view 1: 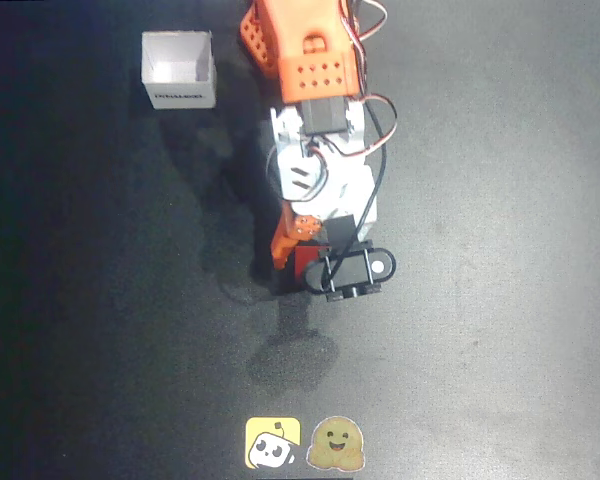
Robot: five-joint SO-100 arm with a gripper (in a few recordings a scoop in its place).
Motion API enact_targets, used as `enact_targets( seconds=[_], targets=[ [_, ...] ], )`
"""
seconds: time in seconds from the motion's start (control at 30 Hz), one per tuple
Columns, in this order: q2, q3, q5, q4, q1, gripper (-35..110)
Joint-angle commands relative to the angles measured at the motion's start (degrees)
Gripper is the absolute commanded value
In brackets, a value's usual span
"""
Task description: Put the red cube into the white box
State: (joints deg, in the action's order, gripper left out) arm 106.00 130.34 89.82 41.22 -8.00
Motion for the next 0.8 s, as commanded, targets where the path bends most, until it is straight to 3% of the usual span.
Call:
enact_targets(
  seconds=[0.0,0.33,0.67,0.77],
  targets=[
    [-1.1,-2.3,0.5,-2.1,-0.3,30],
    [-3.8,-1.7,1.0,-4.1,0.2,27],
    [-6.3,1.0,1.4,-8.2,0.8,1],
    [-6.8,1.1,1.3,-8.3,1.3,0]
  ],
)
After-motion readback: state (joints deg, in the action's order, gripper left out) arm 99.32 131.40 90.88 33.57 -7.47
